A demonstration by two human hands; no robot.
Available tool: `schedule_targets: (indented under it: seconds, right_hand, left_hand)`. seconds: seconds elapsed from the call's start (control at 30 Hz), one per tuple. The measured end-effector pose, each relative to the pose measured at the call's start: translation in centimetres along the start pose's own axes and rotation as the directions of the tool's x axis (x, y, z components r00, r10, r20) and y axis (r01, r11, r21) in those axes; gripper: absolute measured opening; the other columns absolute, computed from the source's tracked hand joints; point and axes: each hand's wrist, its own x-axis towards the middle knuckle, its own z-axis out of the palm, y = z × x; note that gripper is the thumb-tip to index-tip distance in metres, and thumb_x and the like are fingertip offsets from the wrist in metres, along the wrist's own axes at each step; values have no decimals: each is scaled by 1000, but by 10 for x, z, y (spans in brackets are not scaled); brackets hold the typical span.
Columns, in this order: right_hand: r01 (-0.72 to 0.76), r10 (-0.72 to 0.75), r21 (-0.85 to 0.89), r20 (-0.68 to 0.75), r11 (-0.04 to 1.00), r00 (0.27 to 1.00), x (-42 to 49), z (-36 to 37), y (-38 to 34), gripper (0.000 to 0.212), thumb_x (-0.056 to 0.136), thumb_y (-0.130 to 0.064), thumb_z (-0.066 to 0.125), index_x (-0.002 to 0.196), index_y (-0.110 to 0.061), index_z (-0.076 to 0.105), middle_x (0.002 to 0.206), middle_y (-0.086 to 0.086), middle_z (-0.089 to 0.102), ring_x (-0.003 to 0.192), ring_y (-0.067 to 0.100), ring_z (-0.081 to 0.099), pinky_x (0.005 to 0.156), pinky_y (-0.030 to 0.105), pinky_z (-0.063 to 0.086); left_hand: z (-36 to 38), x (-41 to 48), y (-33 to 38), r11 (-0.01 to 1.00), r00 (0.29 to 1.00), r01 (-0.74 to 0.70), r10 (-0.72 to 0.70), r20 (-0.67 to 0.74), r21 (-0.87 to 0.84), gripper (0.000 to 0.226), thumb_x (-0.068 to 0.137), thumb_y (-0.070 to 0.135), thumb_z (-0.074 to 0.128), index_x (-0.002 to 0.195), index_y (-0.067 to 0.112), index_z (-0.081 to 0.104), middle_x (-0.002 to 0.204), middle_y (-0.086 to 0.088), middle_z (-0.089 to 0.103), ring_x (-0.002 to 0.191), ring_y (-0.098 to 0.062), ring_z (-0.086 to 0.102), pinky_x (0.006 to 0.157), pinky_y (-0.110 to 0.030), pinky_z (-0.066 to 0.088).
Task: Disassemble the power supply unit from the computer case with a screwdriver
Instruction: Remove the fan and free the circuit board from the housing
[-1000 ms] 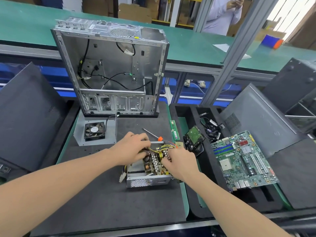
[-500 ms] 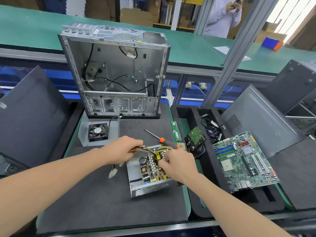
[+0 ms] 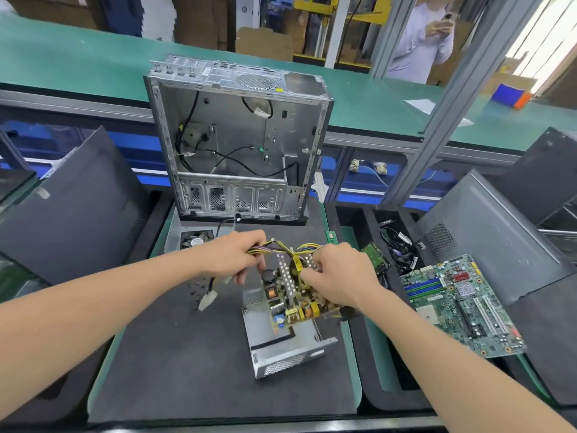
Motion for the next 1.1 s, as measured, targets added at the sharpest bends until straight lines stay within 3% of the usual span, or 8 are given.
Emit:
schedule_targets:
  seconds: [0.13,0.23,0.33,0.4,0.53,0.7,1.0,1.1]
  right_hand:
    - [-52,53,51,-19,997,998,20,-12,-6,40,79,-45,54,58,-17,34,53,-1,41,54,24,45,50,28,32]
    - [-98,100,105,-21,990,995,37,-17,-12,41,80,-44,56,57,-18,36,52,-2,41,51,23,43,50,28,34]
    - [-149,155,180,-19,972,988,54,-20,-14,43,83,-43,58,55,-18,38,51,-4,43,49,19,42,50,27,32]
    - [-180,186,222,-7,958,982,65,-22,-14,43,84,-43,58,55,-18,40,53,-4,45,50,18,44,51,27,33]
    - [-202,208,227,-4,953,978,83,-21,-10,43,85,-42,58,56,-18,38,53,-3,44,49,19,42,49,26,32]
    - [-217,207,239,67,946,976,102,-7,3,42,85,-42,58,55,-19,40,50,-6,45,47,18,44,49,25,32]
    - [-222,175,369,156,903,972,132,26,36,43,89,-41,57,58,-16,40,55,1,45,54,22,45,55,32,41]
    - [-242,202,469,137,849,970,136,29,52,49,93,-44,50,60,-9,57,55,6,60,59,25,60,63,35,53]
  left_hand:
    - [-15,2,16,997,995,-20,28,-98,80,28,85,39,74,102,33,54,104,3,68,69,-10,60,56,-26,48]
    - [-24,4,30,938,988,-44,92,-124,344,97,55,84,80,130,38,38,123,22,57,100,-3,59,78,-34,52]
    - [-23,14,37,866,987,13,69,-145,500,138,34,91,80,145,39,17,141,15,53,112,-16,62,84,-44,55]
    - [-20,24,35,862,979,34,74,-192,506,134,35,86,82,141,34,19,132,11,56,100,-20,64,75,-43,55]
    - [-26,43,30,924,978,28,54,-202,382,116,42,79,87,130,33,25,94,18,55,74,-3,57,55,-33,43]
    - [-38,69,23,914,979,69,16,-204,400,117,48,84,82,137,23,36,88,17,54,77,-3,52,58,-32,43]
    - [-35,119,7,926,983,84,-16,-183,368,94,54,72,90,115,17,44,77,2,59,63,-10,52,51,-27,40]
    - [-36,129,3,920,980,115,-44,-192,375,92,54,71,89,112,14,45,69,2,59,54,-9,52,45,-28,45]
